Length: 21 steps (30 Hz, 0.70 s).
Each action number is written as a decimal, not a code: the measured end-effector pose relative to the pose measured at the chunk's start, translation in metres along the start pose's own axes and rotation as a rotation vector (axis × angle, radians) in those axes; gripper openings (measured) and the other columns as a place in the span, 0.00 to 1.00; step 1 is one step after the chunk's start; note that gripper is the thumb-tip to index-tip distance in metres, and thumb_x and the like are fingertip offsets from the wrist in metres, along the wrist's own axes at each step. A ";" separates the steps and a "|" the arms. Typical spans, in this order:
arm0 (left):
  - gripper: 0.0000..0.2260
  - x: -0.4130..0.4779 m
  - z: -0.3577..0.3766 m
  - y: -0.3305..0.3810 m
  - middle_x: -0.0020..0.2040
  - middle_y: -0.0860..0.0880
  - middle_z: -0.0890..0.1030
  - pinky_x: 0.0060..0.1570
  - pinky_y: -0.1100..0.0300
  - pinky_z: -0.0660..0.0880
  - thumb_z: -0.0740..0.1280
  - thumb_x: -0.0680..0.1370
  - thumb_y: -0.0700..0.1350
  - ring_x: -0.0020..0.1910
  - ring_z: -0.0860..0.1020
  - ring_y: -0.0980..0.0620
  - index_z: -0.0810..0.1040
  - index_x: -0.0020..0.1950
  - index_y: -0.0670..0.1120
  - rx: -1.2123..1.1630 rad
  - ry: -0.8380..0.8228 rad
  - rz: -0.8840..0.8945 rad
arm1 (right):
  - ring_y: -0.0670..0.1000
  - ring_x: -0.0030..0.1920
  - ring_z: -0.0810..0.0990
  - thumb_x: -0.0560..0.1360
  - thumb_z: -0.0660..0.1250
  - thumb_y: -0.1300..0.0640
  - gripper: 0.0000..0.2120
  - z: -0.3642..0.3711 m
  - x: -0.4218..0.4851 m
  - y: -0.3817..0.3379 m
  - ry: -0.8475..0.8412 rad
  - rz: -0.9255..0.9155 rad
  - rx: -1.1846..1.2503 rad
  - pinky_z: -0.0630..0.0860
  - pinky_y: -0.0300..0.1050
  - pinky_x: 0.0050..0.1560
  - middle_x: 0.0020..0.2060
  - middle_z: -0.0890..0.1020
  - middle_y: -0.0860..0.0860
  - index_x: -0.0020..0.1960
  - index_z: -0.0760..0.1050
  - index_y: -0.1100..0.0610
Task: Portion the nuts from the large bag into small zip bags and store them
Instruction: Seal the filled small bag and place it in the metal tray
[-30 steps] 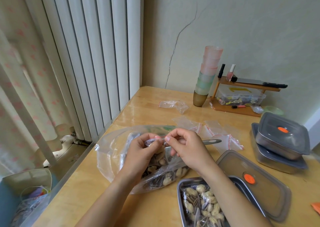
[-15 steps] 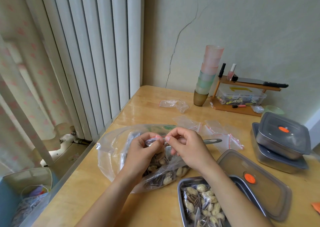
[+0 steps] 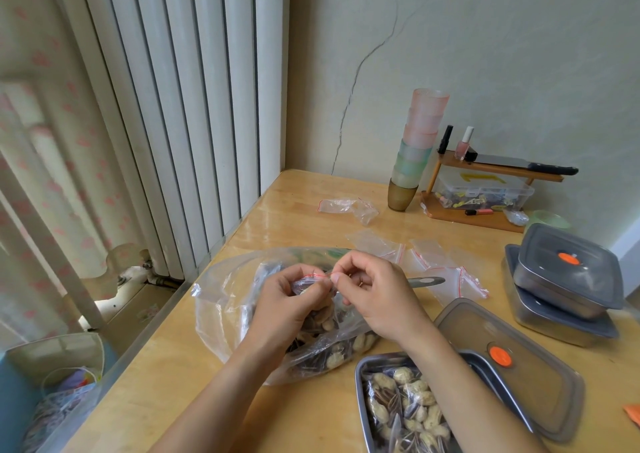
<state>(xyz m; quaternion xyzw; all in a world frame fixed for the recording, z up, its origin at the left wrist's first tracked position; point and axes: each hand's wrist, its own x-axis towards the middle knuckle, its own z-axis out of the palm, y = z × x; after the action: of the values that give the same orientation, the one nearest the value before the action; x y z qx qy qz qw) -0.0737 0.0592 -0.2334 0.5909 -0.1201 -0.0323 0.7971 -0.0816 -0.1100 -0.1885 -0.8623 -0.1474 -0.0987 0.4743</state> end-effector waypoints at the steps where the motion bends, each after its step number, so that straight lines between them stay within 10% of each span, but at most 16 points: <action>1: 0.06 0.000 0.000 0.000 0.32 0.45 0.77 0.35 0.54 0.72 0.73 0.79 0.41 0.32 0.74 0.44 0.80 0.47 0.40 -0.005 -0.002 0.000 | 0.45 0.33 0.79 0.79 0.70 0.62 0.07 0.000 0.000 0.000 0.003 -0.005 -0.004 0.75 0.42 0.38 0.30 0.80 0.40 0.43 0.80 0.54; 21: 0.06 -0.005 0.005 0.013 0.34 0.38 0.77 0.30 0.59 0.76 0.73 0.77 0.35 0.28 0.76 0.47 0.81 0.48 0.32 -0.009 0.062 0.025 | 0.50 0.31 0.80 0.78 0.70 0.54 0.05 -0.001 0.000 0.004 -0.009 0.085 0.095 0.79 0.53 0.39 0.38 0.86 0.55 0.44 0.80 0.49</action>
<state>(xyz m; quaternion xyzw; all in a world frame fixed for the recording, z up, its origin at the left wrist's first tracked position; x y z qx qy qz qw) -0.0813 0.0591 -0.2207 0.5866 -0.1027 -0.0046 0.8033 -0.0806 -0.1125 -0.1910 -0.8447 -0.1172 -0.0676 0.5178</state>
